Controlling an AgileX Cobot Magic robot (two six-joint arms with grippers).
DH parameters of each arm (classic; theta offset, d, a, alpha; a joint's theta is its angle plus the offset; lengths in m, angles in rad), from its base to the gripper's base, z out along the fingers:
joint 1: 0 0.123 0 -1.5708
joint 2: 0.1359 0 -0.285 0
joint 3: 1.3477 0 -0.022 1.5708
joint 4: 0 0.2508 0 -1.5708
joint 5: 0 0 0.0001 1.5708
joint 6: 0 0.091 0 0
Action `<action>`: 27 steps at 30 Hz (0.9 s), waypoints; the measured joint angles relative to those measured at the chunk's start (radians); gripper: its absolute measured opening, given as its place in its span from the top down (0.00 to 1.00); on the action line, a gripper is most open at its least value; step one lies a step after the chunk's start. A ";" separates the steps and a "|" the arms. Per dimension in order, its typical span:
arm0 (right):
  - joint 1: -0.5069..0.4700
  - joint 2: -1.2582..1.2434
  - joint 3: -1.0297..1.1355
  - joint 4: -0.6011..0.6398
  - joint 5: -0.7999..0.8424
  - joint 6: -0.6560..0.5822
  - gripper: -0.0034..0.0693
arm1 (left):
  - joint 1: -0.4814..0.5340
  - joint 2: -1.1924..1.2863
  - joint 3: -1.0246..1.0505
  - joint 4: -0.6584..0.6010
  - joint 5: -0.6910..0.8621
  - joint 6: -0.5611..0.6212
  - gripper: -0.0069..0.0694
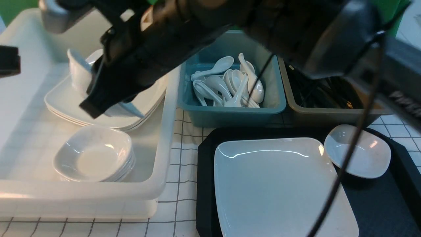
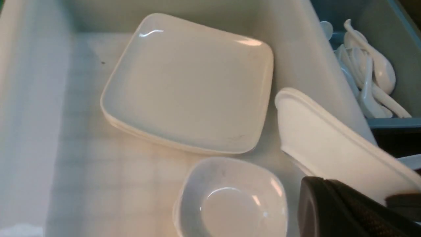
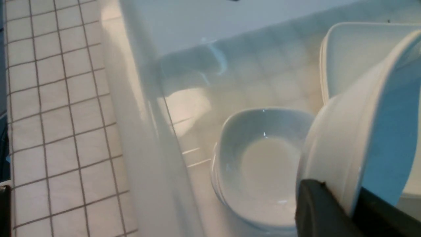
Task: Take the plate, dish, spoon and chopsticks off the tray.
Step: Use the right arm to put the small plate into the large storage box on the left, then use the right arm to grab a small plate from the dinner plate
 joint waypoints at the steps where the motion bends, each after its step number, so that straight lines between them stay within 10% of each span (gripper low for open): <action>1: 0.009 0.037 -0.024 -0.018 0.004 0.008 0.89 | 0.011 -0.011 0.017 0.000 0.001 -0.004 0.91; 10: 0.071 0.210 -0.085 -0.125 -0.023 0.039 0.83 | 0.056 -0.053 0.135 -0.009 0.010 -0.007 0.91; 22: 0.079 0.130 -0.091 -0.137 0.051 0.167 0.24 | 0.056 -0.053 0.136 -0.118 0.005 0.025 0.91; 27: 0.079 -0.005 -0.090 -0.356 0.214 0.226 0.30 | 0.056 -0.053 0.137 -0.240 0.006 0.113 0.91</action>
